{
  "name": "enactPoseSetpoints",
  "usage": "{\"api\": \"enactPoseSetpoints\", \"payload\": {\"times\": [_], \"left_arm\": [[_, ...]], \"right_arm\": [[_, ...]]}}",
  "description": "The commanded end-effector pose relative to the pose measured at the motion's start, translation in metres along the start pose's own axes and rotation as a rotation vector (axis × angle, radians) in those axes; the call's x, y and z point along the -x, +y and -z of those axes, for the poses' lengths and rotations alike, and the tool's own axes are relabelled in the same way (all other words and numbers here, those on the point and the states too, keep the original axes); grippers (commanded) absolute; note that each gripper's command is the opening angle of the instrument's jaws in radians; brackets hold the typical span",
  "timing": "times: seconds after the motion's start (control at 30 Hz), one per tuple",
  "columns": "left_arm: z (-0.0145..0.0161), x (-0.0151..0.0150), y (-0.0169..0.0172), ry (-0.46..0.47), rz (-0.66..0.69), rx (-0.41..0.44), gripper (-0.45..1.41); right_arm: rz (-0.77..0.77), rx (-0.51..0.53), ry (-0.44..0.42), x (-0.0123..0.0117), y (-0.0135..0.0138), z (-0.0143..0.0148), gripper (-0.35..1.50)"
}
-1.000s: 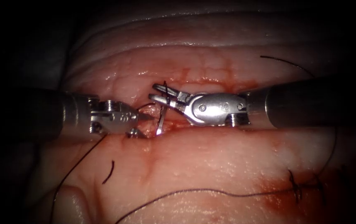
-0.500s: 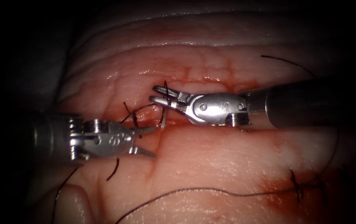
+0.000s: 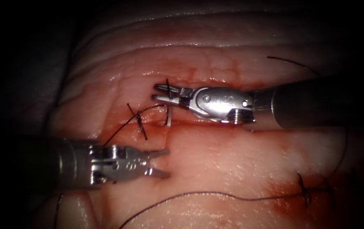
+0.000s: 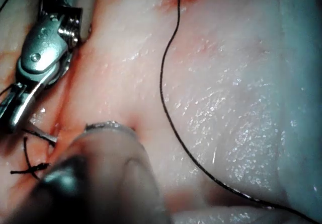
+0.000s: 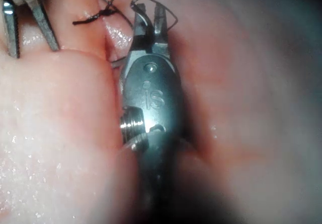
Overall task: Wound Closure
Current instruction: With the right hand, throw the needle through the bottom half of the wound.
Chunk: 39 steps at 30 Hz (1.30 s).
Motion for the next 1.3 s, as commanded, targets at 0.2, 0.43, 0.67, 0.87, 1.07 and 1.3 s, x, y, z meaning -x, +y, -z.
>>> {"api": "enactPoseSetpoints", "payload": {"times": [0.2, 0.43, 0.67, 0.87, 1.07, 1.3], "left_arm": [[-0.0016, 0.0013, 0.0003, -0.011, 0.017, 0.011, 0.16], [-0.0025, 0.0026, -0.0001, -0.020, 0.032, 0.017, 0.16], [-0.0028, 0.0031, 0.0003, -0.021, 0.031, 0.023, 0.16], [-0.0027, 0.0033, 0.0002, -0.020, 0.029, 0.024, 0.12], [-0.0027, 0.0034, 0.0002, -0.020, 0.029, 0.024, 0.12], [-0.0027, 0.0034, 0.0003, -0.020, 0.029, 0.024, 0.12]], "right_arm": [[-0.028, 0.003, -0.001, -0.0002, 0.0003, -0.0006, -0.35], [-0.045, -0.003, -0.012, -0.0003, 0.0003, -0.0006, -0.35], [-0.098, -0.002, -0.015, -0.0007, 0.0006, -0.0007, -0.35], [-0.144, -0.019, -0.012, -0.0011, 0.0010, -0.0006, -0.35], [-0.225, -0.052, -0.008, -0.0010, 0.0009, -0.0008, -0.35], [-0.273, -0.074, -0.007, -0.0008, 0.0006, -0.0009, -0.35]]}}
